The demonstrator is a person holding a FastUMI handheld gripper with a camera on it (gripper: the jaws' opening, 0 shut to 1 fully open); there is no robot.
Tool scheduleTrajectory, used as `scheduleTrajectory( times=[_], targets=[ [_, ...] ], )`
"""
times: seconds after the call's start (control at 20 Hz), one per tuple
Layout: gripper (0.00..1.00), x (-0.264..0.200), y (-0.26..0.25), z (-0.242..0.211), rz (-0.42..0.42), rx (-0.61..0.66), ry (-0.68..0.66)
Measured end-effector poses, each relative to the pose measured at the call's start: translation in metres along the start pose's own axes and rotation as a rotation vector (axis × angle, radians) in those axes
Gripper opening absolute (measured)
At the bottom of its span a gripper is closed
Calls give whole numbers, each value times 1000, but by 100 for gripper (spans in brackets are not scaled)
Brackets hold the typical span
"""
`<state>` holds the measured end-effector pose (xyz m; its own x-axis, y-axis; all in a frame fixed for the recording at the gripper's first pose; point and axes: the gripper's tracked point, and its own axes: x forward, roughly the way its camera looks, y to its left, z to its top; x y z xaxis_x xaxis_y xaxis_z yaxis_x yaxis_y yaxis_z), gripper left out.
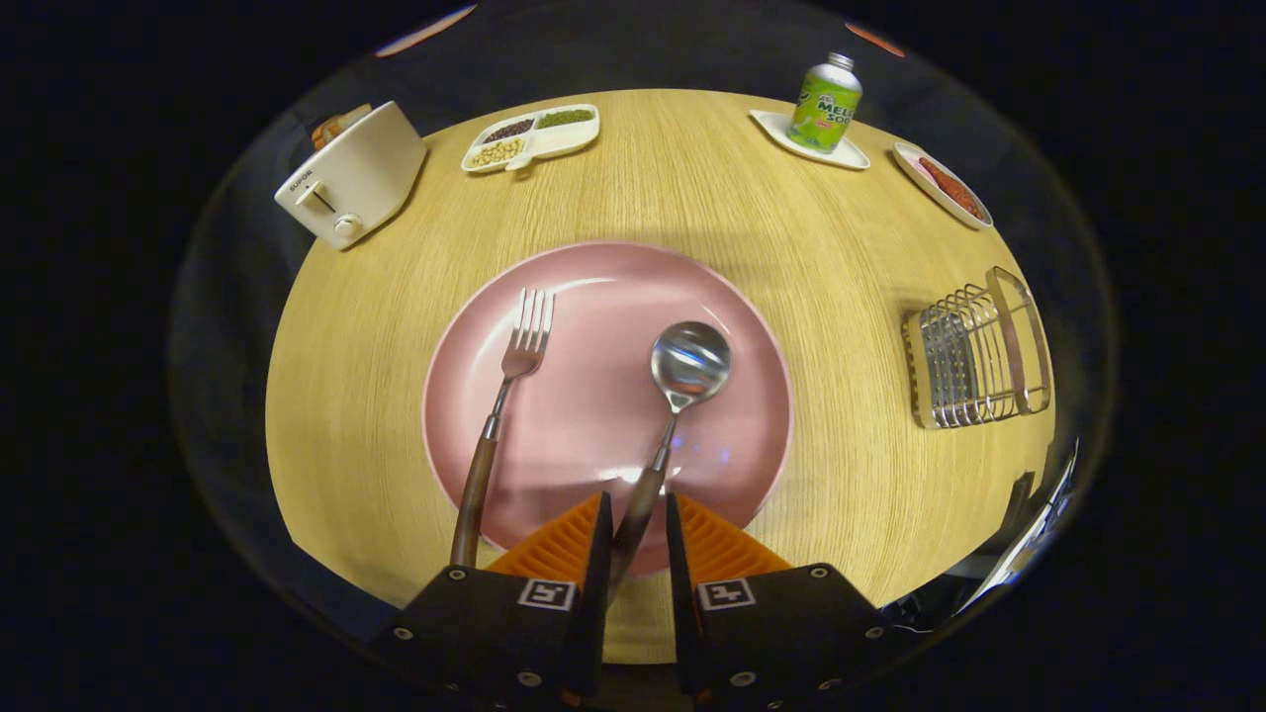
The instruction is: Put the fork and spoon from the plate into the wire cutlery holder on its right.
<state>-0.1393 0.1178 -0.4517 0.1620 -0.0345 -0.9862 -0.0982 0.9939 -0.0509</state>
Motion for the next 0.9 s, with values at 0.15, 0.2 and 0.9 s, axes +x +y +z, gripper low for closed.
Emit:
scheduleTrajectory(
  times=[0.15,0.2,0.9],
  targets=[
    [16,3,-3,2,17,-7,7],
    [14,3,-4,2,27,-14,10],
    [5,-79,-67,36,54,-11,-189]
  ],
)
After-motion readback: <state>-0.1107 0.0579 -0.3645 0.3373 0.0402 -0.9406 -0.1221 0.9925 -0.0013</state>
